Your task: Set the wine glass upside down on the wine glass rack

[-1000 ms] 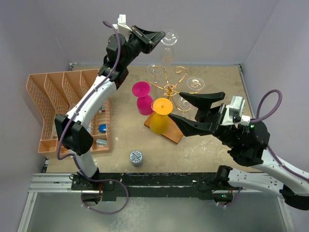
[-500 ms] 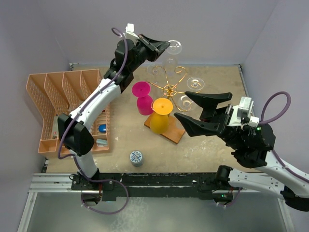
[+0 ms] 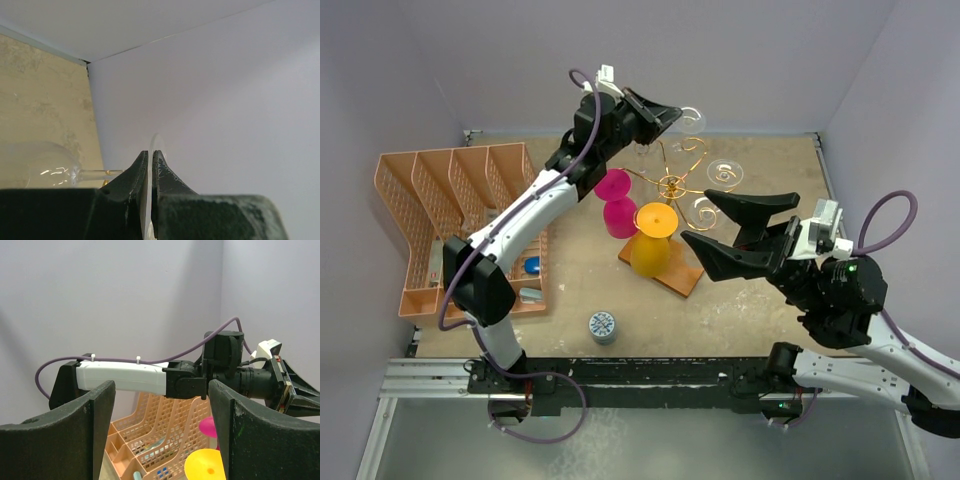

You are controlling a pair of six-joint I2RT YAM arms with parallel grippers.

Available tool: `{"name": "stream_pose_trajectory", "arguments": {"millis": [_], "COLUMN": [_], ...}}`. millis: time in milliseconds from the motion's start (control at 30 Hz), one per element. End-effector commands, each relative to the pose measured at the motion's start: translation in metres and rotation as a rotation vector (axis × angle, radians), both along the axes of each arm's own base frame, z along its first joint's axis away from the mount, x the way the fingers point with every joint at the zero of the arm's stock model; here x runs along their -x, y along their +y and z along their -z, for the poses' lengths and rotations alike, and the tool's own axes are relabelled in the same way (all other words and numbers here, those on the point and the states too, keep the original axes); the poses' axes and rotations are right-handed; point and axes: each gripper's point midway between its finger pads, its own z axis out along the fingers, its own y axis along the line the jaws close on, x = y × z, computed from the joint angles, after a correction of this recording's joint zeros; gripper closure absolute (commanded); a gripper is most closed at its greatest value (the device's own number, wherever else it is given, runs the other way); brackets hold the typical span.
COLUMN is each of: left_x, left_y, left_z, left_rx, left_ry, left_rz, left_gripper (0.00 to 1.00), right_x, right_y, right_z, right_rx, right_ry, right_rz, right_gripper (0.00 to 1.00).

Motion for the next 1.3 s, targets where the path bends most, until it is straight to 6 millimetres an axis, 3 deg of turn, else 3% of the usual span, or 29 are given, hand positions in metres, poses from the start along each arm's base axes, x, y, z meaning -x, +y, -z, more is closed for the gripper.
{"name": "stream_pose_trajectory", "arguments": {"millis": [0, 400, 867, 1267], "left_x": [0.02, 0.033, 0.047, 0.064], "left_y": [0.012, 0.018, 0.013, 0.011], "left_z": [-0.05, -0.04, -0.031, -0.038], "left_rx": [0.056, -0.025, 0.008, 0.051], "left_ry": [-0.117, -0.088, -0.068, -0.083], "left_rz": [-0.009, -0.067, -0.02, 0.024], "left_gripper": [1.0, 1.0, 1.0, 1.0], "right_x": [0.002, 0.001, -0.001, -0.002], "right_y": [-0.01, -0.01, -0.002, -0.001], "right_z": [-0.017, -0.013, -0.009, -0.007], "right_rx": [-0.071, -0.07, -0.058, -0.054], "right_ry": [-0.002, 0.008, 0.007, 0.008], "right_rz": [0.009, 0.006, 0.0, 0.003], "right_gripper": [0.23, 0.23, 0.22, 0.22]}}
